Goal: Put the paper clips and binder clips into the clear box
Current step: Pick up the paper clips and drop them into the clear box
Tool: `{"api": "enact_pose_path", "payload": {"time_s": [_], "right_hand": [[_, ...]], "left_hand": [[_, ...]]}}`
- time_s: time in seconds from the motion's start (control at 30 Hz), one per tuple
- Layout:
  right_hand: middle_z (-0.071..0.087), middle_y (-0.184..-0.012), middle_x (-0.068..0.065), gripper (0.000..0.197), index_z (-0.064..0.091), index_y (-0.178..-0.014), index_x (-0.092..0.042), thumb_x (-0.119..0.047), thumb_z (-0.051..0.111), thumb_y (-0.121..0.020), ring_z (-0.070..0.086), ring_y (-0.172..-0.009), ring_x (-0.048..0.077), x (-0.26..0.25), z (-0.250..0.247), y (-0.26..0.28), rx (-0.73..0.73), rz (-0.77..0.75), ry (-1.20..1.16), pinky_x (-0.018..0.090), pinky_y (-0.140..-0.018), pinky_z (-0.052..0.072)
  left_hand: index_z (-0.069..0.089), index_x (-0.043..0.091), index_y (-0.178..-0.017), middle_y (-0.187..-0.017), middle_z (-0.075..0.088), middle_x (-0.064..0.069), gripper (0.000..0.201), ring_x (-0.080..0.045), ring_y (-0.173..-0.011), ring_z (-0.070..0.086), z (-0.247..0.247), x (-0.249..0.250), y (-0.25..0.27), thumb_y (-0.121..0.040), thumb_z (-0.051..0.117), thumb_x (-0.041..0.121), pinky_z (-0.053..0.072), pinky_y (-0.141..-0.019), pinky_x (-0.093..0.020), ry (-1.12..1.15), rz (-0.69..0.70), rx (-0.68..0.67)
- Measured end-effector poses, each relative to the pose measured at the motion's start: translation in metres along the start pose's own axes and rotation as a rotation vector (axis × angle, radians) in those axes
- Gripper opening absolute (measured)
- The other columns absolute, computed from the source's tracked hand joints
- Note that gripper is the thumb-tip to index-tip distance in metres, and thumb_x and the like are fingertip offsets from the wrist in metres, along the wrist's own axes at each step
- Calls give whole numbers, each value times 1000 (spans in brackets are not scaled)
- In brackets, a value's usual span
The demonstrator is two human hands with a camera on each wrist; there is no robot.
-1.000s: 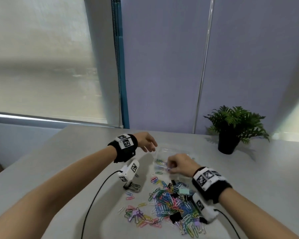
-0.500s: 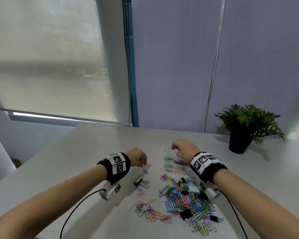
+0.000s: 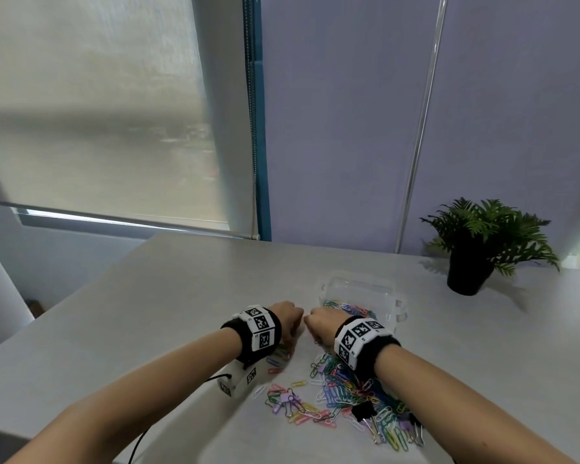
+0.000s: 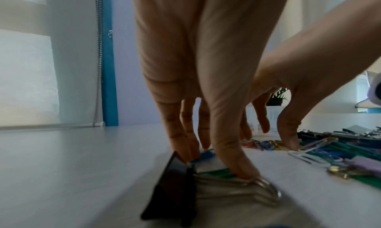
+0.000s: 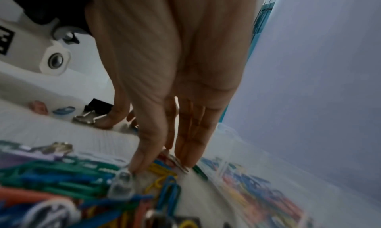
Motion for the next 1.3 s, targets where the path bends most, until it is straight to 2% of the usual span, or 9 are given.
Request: {"api": "enact_pose_path", "payload": {"time_s": [0.17,0.33,0.5,0.6,0.77,0.87,1.07,1.2,1.3], "right_hand": [[61,-106,24,19,49,-83,-9,9,55,-79,51,-82,28,12,5,4,-41,63,-85,34,-70,38],[69,-96,20,17,61,-77,-6,6,50,-79,64,-90,35,18,5,7,-28,72,-158,40,-78,53],[70,-96,17,15,61,-74,-11,3,56,-75,64,-88,32,18,5,7,-45,81,-178,35,-70,52],[68,-93,20,13,59,-69,-10,1,53,-75,64,-81,32,19,7,6,-47,91,-180,34,-63,49],[69,-86,17,8,61,-70,-7,0,58,-72,65,-80,33,18,13,3,-65,58,-147,43,-69,56],[68,-94,14,9,65,-83,-7,-2,60,-76,63,-87,31,17,9,3,-30,57,-193,38,-71,52],[67,-95,9,14,66,-95,-5,-4,62,-81,61,-87,22,29,-32,8,123,29,-355,23,-69,42],[60,-85,8,15,64,-87,-9,2,58,-79,55,-78,16,75,-63,17,256,113,-440,25,-69,47],[61,-83,11,20,60,-81,-12,7,53,-79,58,-68,21,119,-66,24,331,242,-493,18,-52,45]], "left_hand": [[67,1,-99,-107,68,-18,32,-31,-102,62,2,-3,6,-70,78,11,48,-82,-32,140,25,-2],[70,1,-91,-98,72,-16,19,-28,-96,65,1,-3,13,-73,73,6,47,-76,-26,183,88,33],[67,3,-98,-102,69,-17,19,-30,-98,62,-5,2,26,-82,65,13,46,-81,-33,7,173,56],[60,0,-102,-108,65,-17,17,-30,-100,59,-27,5,41,-88,54,7,41,-80,-30,75,196,149],[46,5,-97,-89,56,-12,14,-22,-73,56,-28,18,80,-92,37,14,36,-53,-12,252,226,144],[44,8,-115,-98,60,-18,23,-17,-73,47,-6,28,90,-93,41,4,33,-49,-2,154,272,121],[65,4,-101,-106,59,-16,19,-26,-91,59,9,20,93,-88,50,1,31,-61,-3,81,300,140],[63,0,-107,-113,58,-17,22,-29,-103,58,19,19,95,-90,48,3,41,-83,-24,74,269,151],[60,2,-107,-114,57,-16,20,-29,-105,56,24,20,96,-91,51,9,41,-90,-29,80,267,131]]}}
Point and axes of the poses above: each hand's wrist, its own y-axis away from the middle knuckle, its own z-axis out of the palm, x = y × z, the point moved 10 cm from there along -y, towards the middle knuckle
